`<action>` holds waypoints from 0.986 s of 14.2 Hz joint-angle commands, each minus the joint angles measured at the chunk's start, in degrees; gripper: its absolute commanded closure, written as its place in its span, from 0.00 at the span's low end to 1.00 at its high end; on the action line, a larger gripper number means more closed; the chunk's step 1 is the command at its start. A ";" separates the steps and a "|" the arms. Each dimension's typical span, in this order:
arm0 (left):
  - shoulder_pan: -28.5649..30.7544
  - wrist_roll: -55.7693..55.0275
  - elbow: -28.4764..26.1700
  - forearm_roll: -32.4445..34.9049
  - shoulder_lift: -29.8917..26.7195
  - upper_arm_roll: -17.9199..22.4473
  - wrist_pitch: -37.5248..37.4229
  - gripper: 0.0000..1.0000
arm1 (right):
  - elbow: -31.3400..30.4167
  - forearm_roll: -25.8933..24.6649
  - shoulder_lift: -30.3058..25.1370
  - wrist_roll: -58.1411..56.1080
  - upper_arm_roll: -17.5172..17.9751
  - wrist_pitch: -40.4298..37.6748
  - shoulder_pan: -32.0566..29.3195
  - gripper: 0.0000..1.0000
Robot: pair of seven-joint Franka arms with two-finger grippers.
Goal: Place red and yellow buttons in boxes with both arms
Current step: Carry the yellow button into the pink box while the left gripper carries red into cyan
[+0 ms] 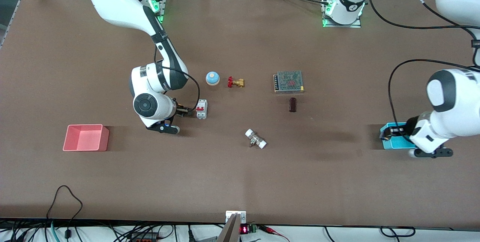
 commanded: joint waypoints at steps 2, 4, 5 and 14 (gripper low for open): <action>3.69 5.22 0.90 -0.13 0.37 -0.13 -1.04 0.70 | -0.07 -0.96 -0.46 0.77 -0.02 0.15 -0.04 0.71; 4.58 6.98 0.98 0.31 1.07 -0.05 -0.69 0.70 | 0.45 -0.69 -0.46 0.77 -0.02 0.23 -0.04 0.84; 4.93 7.24 0.98 1.88 1.77 -0.05 -0.43 0.70 | 1.15 -0.69 -0.55 0.86 -0.02 0.06 -0.21 0.85; 6.52 7.42 0.98 4.00 7.22 0.04 3.53 0.44 | 9.95 -1.48 -4.68 -11.40 -10.90 -8.37 -2.85 0.99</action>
